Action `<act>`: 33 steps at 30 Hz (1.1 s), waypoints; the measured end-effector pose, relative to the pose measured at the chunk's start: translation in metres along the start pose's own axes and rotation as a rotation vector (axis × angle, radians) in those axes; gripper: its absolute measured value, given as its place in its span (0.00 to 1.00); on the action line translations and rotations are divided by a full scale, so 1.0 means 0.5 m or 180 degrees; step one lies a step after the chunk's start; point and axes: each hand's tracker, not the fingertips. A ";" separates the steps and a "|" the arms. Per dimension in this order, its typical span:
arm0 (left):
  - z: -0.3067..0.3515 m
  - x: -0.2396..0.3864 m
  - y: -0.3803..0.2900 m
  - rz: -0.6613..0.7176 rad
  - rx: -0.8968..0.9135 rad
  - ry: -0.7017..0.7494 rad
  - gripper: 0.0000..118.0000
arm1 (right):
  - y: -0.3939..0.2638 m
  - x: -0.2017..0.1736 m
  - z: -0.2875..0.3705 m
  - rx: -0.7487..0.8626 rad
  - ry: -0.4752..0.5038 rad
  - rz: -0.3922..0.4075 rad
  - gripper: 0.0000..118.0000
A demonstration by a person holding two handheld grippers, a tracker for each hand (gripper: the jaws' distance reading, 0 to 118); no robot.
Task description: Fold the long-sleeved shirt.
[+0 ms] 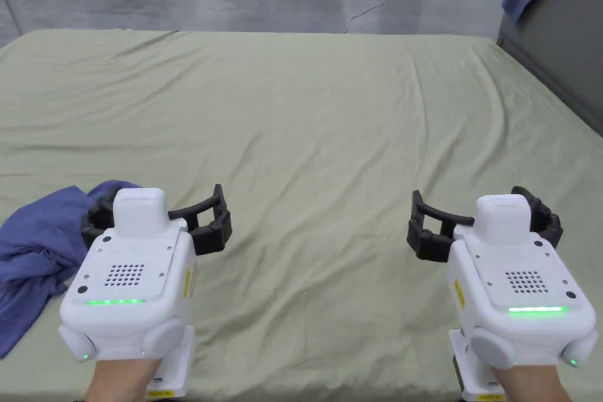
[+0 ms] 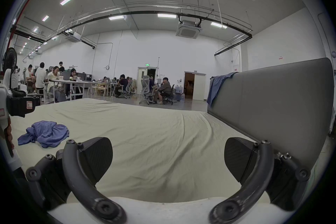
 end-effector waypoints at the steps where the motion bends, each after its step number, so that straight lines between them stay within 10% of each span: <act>1: 0.000 0.001 0.000 -0.0007 -0.0001 -0.0011 1.00 | 0.000 0.000 0.000 -0.0001 0.0004 -0.0003 1.00; 33: 0.013 0.005 0.013 -0.0095 0.0081 0.0038 1.00 | 0.006 -0.005 0.007 0.0081 -0.0070 0.0033 1.00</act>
